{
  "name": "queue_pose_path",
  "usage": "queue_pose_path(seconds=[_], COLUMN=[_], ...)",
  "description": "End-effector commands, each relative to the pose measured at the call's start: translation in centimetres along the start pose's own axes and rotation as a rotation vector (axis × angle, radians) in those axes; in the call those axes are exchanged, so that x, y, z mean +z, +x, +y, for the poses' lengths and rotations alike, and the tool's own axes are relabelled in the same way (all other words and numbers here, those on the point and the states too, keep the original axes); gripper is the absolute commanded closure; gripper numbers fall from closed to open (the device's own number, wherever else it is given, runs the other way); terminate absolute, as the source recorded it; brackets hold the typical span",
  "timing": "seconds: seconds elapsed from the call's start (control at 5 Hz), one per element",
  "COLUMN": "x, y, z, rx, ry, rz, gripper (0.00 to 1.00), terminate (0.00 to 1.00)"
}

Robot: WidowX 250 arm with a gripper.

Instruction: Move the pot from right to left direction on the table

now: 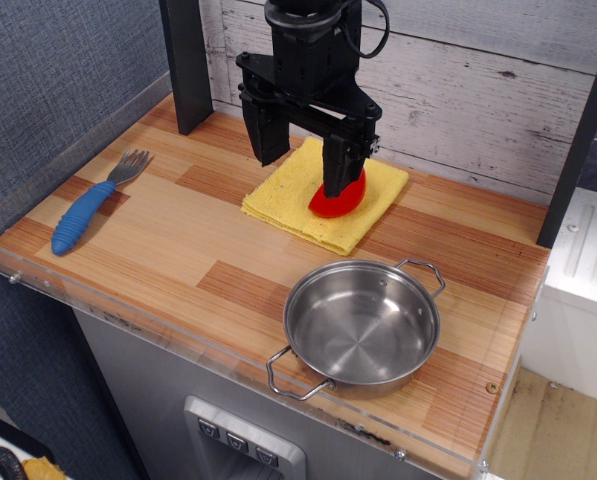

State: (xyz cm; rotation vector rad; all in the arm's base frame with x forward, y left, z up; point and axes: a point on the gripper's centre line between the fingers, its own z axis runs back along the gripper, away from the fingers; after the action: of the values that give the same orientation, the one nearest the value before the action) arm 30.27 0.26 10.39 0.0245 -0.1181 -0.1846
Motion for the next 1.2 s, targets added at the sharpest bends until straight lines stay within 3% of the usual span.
queue_pose_path(seconds=[0.0,0.2,0.4,1.0], x=[0.0,-1.0,-2.0,-5.7], y=[0.0,-2.2,-3.9,-4.7], z=[0.0,-1.8,-3.2,-3.3], rx=[0.000,-0.014,-0.049,-0.095], ry=[0.000,0.023,0.029,0.031], rz=[0.000,0.061,0.065,0.090], gripper=[0.00,0.00,0.00,0.00], terminate=[0.00,0.00,0.00,0.00])
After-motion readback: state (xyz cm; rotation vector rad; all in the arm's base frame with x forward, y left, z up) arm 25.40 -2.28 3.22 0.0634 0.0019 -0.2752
